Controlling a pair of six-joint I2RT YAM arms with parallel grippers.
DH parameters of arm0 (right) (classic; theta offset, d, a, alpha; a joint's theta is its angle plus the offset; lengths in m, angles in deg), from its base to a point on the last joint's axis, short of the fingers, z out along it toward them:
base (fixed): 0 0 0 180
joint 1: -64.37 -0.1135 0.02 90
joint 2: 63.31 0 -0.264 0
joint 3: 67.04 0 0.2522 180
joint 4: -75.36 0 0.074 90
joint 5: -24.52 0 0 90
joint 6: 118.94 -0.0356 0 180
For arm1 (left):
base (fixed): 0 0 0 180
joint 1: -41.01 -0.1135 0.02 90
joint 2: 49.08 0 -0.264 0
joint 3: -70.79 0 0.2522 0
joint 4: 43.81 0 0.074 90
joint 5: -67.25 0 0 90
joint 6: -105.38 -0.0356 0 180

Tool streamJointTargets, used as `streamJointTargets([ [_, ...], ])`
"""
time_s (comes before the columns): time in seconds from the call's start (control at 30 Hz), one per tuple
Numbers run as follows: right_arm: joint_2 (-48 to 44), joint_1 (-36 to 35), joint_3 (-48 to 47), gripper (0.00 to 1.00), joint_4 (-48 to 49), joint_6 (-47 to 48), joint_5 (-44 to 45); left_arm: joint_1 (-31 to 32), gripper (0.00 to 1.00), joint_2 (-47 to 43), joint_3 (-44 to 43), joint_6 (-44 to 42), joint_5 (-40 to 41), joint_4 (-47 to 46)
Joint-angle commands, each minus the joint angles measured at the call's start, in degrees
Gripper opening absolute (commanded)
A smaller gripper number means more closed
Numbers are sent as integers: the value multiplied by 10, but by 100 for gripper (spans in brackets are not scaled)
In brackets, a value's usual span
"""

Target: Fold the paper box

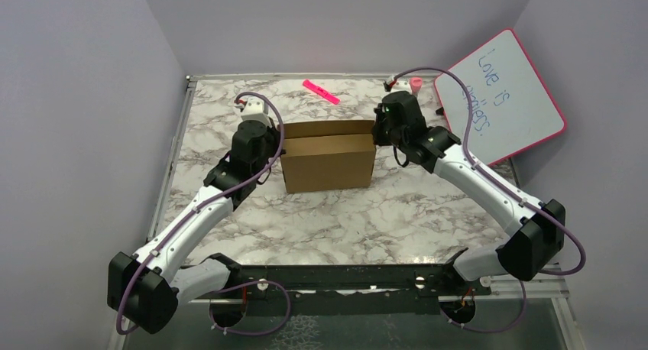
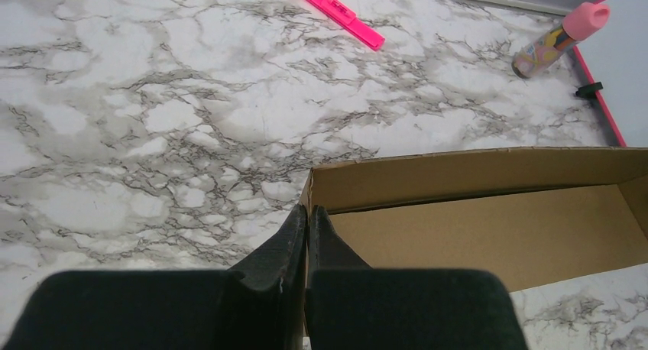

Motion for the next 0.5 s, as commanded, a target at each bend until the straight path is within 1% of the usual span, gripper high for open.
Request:
streamJointTargets([
  [0.0,-17,-32,27,1,27,-25,0,25,1,-2,11,26,-34,-33],
  [0.2,-26,-50,47,1,35,-25,42,28,1,-5,13,26,-27,-33],
  [0.47,-31,-68,71,1,48,-46,67,34,2,-7,17,31,-23,-34],
])
